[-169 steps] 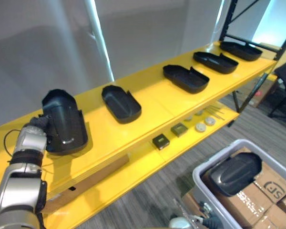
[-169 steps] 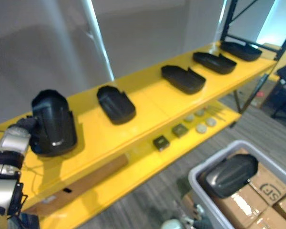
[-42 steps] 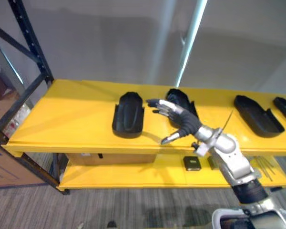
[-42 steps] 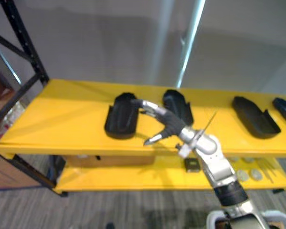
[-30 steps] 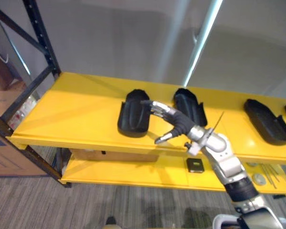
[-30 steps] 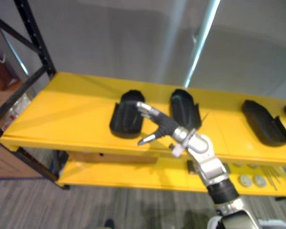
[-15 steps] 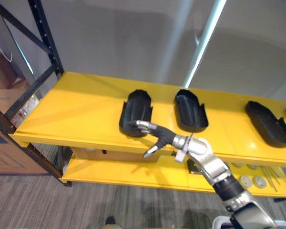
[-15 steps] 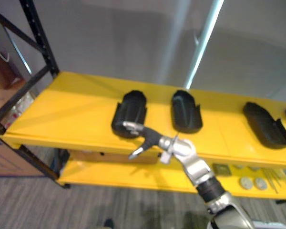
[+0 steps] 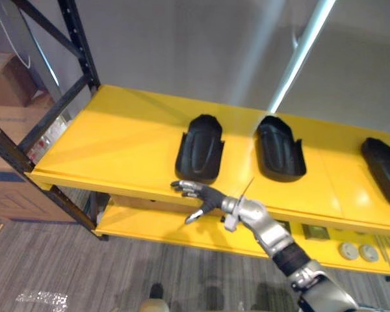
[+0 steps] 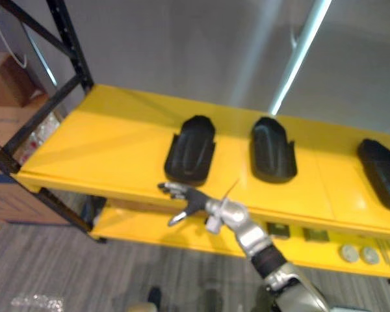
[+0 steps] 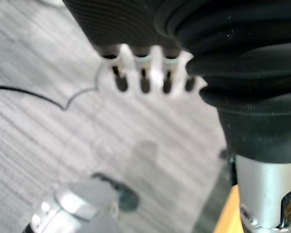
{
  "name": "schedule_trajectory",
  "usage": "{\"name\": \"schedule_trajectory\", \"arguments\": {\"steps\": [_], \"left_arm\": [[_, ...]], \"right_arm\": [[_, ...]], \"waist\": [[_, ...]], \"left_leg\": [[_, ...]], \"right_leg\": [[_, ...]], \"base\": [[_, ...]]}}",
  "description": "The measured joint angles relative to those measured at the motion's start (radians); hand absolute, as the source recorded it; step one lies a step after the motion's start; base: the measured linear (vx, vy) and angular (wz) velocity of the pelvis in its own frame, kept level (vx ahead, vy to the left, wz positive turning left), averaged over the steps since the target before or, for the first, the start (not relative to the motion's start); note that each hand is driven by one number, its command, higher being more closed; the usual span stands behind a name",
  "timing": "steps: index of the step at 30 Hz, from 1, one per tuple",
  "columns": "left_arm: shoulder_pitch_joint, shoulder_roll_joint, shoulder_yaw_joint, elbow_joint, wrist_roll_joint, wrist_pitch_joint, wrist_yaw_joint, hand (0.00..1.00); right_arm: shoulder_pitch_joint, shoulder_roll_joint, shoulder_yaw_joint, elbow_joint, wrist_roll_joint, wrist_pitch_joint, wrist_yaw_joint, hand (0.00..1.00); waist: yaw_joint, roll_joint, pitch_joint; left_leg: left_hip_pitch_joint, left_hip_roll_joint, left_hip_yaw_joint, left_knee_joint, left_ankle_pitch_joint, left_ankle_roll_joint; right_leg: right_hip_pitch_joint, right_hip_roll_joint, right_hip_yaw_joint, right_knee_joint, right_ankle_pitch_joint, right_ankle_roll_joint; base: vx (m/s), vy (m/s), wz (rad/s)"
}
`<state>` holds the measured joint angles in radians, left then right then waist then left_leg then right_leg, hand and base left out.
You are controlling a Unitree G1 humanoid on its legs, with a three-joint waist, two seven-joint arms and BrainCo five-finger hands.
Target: Walk over and take plastic housings, then place them on the shelf
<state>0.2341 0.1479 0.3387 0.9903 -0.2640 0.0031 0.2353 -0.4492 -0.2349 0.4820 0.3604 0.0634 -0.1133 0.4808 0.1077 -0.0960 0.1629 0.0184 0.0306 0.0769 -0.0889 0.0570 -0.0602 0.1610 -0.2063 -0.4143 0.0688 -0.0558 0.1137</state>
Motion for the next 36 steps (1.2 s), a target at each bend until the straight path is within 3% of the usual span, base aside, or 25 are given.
{"name": "schedule_trajectory", "arguments": {"steps": [9,18,22,26,30,34,36], "left_arm": [[0.009,-0.002,0.0,-0.028,0.008,-0.001,-0.001,0.0],[0.012,-0.011,-0.018,-0.028,0.008,-0.001,-0.003,0.0],[0.011,-0.01,-0.026,-0.028,0.008,-0.001,-0.004,0.0],[0.012,-0.013,-0.018,-0.026,0.007,-0.001,-0.006,0.0],[0.009,-0.014,0.006,-0.027,0.008,-0.003,-0.014,0.0],[0.012,-0.014,0.004,-0.027,0.008,-0.02,-0.019,0.0],[0.012,-0.014,0.002,-0.026,0.007,-0.024,-0.019,0.0]], "right_arm": [[-0.026,0.054,-0.063,0.051,-0.02,-0.065,-0.133,0.0],[-0.034,0.051,-0.111,0.051,-0.02,-0.068,-0.138,0.0],[-0.034,0.051,-0.127,0.05,-0.016,-0.068,-0.107,0.0],[-0.026,0.038,-0.104,0.038,0.05,-0.039,0.1,0.0],[-0.026,-0.012,-0.04,-0.061,0.086,0.011,0.218,0.0],[-0.028,-0.036,-0.041,-0.206,0.188,0.034,0.19,0.0],[-0.028,-0.025,-0.04,-0.277,0.221,0.035,0.131,0.0]], "waist": [[0.018,0.007,0.015],[0.013,0.037,0.034],[0.013,0.042,0.039],[0.012,0.028,0.048],[0.012,0.003,0.055],[0.014,-0.018,0.045],[0.014,-0.021,0.042]], "left_leg": [[0.022,-0.006,-0.021,0.006,0.003,0.001],[0.03,-0.004,-0.017,0.0,0.009,-0.003],[0.014,-0.007,-0.009,-0.001,0.005,0.0],[0.015,-0.007,0.019,0.0,0.005,-0.001],[0.014,-0.004,0.02,0.0,0.011,-0.007],[0.019,-0.002,0.018,0.003,0.014,-0.005],[0.023,0.008,0.028,0.006,0.015,-0.005]], "right_leg": [[0.021,-0.006,0.001,0.017,0.004,0.006],[0.02,-0.002,0.002,0.025,0.004,0.006],[0.019,-0.002,0.001,0.0,0.003,0.007],[0.02,-0.006,0.002,-0.016,-0.016,0.027],[0.026,-0.007,-0.001,-0.017,-0.019,0.031],[0.025,-0.005,0.003,-0.008,-0.009,0.022],[0.025,0.005,0.008,-0.007,0.006,0.003]], "base": [[0.04,0.0,0.09],[-0.06,-0.008,-0.04],[-0.1,-0.009,-0.05],[-0.03,-0.021,-0.08],[0.04,-0.017,0.04],[0.1,-0.011,0.09],[0.05,-0.002,-0.03]]}}
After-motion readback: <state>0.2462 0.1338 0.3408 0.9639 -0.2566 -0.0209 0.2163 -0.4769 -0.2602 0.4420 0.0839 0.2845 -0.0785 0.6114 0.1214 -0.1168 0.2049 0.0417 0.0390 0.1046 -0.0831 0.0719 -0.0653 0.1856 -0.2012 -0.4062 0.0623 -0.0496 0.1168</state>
